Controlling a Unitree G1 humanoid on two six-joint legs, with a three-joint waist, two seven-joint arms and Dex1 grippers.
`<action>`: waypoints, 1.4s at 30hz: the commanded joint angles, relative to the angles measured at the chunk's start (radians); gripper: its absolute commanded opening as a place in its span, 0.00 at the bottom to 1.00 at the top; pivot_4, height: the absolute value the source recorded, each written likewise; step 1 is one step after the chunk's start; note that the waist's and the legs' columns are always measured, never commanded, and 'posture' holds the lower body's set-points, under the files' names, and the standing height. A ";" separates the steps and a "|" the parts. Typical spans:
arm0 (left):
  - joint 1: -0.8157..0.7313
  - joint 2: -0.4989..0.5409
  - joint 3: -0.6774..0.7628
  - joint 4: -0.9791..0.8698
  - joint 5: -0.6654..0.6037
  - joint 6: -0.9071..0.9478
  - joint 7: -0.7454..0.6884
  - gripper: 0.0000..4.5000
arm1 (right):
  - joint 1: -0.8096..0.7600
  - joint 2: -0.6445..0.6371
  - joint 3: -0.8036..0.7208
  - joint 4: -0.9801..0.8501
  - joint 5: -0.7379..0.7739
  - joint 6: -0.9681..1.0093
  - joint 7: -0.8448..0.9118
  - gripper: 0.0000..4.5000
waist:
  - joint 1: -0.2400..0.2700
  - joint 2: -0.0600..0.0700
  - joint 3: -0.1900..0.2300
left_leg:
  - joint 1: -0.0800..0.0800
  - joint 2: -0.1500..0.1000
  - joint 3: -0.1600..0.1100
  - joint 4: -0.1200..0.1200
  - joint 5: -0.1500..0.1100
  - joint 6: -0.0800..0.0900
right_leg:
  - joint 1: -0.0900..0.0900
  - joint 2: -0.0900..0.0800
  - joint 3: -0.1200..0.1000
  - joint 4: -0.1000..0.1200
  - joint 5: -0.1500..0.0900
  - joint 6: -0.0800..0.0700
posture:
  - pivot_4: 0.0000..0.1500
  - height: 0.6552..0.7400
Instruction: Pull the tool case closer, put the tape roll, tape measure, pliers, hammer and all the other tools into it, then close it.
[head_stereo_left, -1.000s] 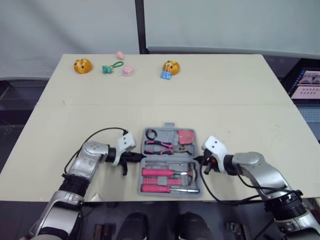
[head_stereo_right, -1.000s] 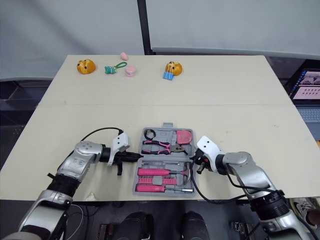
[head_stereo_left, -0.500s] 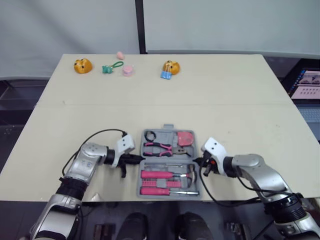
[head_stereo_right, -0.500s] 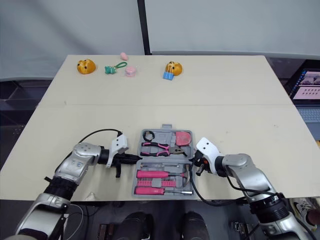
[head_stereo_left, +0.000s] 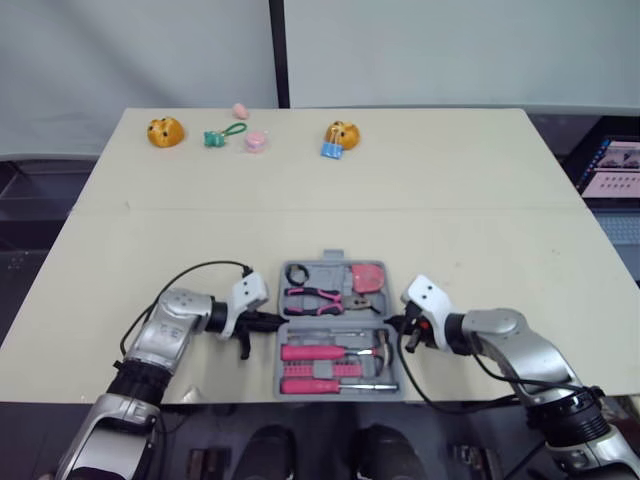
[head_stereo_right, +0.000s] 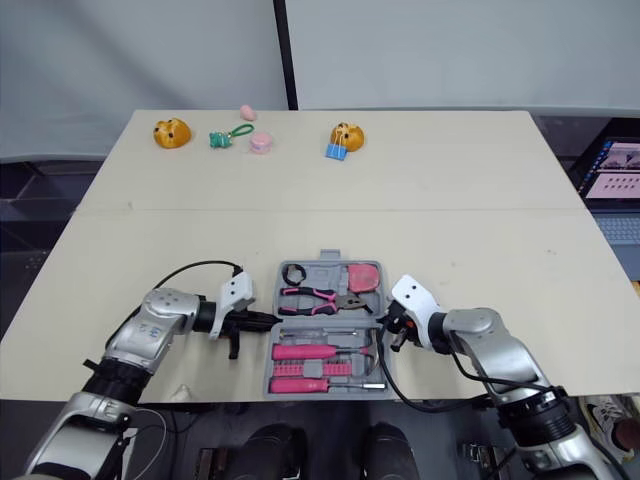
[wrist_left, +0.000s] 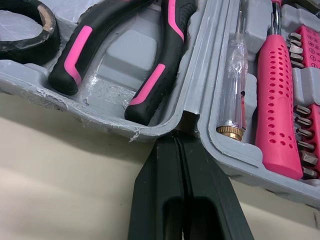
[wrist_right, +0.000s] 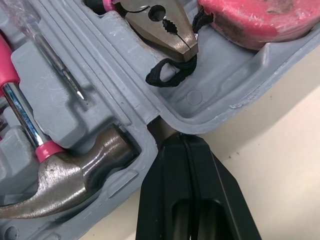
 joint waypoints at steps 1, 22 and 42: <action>0.010 -0.004 -0.021 -0.030 -0.016 -0.002 -0.014 0.01 | -0.004 0.015 -0.005 -0.053 0.028 -0.007 0.006 0.00 | 0.000 0.000 0.000 | 0.000 0.000 0.000 0.000 0.000 0.000 | 0.000 0.000 0.000 0.000 0.000 0.000 | 1.00 0.15; 0.334 0.404 0.420 -0.561 -0.516 0.443 -0.179 0.01 | 0.353 -0.123 -0.522 -0.436 0.354 0.231 0.009 0.00 | 0.001 0.001 0.001 | 0.001 0.000 -0.001 -0.003 0.000 0.000 | 0.002 -0.001 0.001 -0.004 0.000 0.000 | 1.00 0.15; 0.639 0.208 0.256 -0.827 -0.457 0.244 0.079 0.87 | 0.035 -0.115 -0.481 -0.159 0.509 0.289 -0.045 0.00 | 0.020 0.003 0.002 | 0.003 0.000 0.001 -0.004 0.000 0.000 | 0.003 -0.001 0.003 -0.009 0.000 0.000 | 1.00 0.15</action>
